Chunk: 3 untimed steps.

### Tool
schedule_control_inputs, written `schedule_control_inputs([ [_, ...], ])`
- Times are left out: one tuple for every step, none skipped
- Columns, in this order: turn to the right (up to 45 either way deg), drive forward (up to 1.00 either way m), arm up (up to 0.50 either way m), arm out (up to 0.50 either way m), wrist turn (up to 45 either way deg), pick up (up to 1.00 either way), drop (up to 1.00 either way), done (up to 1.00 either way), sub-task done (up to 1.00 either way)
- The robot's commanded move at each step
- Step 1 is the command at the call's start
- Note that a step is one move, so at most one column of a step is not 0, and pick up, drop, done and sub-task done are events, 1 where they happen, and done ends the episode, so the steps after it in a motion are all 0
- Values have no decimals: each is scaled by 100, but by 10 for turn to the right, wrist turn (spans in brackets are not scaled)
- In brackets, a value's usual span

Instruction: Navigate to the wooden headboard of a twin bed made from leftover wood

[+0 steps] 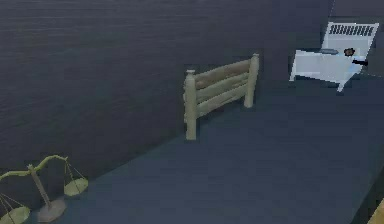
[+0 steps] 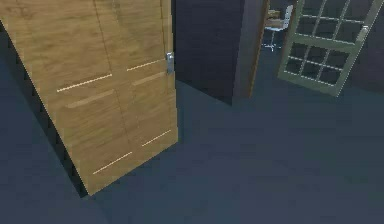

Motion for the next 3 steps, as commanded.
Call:
schedule_control_inputs([
  [-90,0,0,0,0,0,0,0,0],
  [0,100,0,0,0,0,0,0,0],
  [0,30,0,0,0,0,0,0,0],
])
